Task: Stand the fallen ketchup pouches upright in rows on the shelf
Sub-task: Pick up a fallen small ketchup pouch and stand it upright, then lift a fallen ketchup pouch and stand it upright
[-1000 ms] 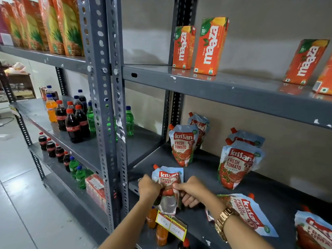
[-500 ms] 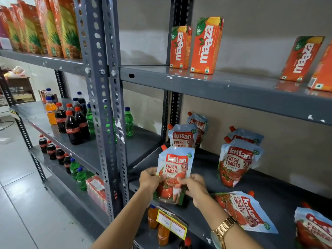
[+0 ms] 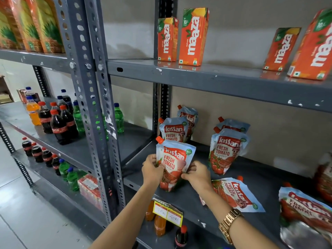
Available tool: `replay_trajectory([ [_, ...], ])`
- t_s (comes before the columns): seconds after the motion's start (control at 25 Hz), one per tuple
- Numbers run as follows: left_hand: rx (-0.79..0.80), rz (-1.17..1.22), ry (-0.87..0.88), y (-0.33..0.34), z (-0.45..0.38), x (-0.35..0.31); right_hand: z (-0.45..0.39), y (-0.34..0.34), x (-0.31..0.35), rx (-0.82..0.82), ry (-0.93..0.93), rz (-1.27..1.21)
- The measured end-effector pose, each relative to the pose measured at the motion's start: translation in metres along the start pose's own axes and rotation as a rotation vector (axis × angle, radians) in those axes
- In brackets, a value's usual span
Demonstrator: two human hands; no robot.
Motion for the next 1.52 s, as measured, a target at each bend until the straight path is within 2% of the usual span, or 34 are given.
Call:
replay_trajectory([
  [0.16,-0.106,-0.035,0.189,-0.007,0.027,-0.017,0.008,-0.024,-0.008,-0.152,-0.04,0.096],
  [0.32,0.068,-0.139,0.331,0.01,0.051,-0.024,0.023,-0.045,-0.027,-0.272,0.034,0.095],
  [0.48,0.223,-0.34,0.475,0.043,0.067,-0.02,0.044,-0.062,-0.047,-0.353,0.106,0.09],
  [0.64,0.52,-0.418,0.364,0.081,0.077,0.006,0.064,-0.083,-0.071,-0.444,0.227,0.151],
  [0.72,0.589,-0.437,0.327,0.089,0.081,0.013,0.071,-0.089,-0.083,-0.431,0.299,0.137],
  [0.84,0.548,-0.432,0.283,0.093,0.079,0.006,0.071,-0.096,-0.099,-0.4,0.381,0.093],
  [0.92,0.519,-0.434,0.25,0.094,0.08,-0.001,0.068,-0.101,-0.109,-0.39,0.464,-0.029],
  [1.08,0.639,-0.485,0.119,0.11,0.098,0.004,0.066,-0.114,-0.12,-0.41,0.528,-0.183],
  [1.2,0.621,-0.345,-0.172,0.12,0.103,0.017,0.074,-0.118,-0.115,-0.395,0.563,-0.323],
  [1.28,0.595,-0.282,-0.293,0.122,0.105,0.021,0.075,-0.119,-0.117,-0.353,0.596,-0.456],
  [1.4,0.505,-0.198,-0.344,0.114,0.116,0.016,0.079,-0.119,-0.116,-0.245,0.588,-0.601],
  [1.52,0.491,-0.044,-0.324,0.114,0.119,0.008,0.077,-0.13,-0.1,-0.245,0.44,-0.535],
])
Point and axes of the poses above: each hand's wrist, its own z-axis away from the middle knuckle, its own y-axis out of the palm, x = y × z, the point moved 4 cm from there along -z, towards the middle knuckle
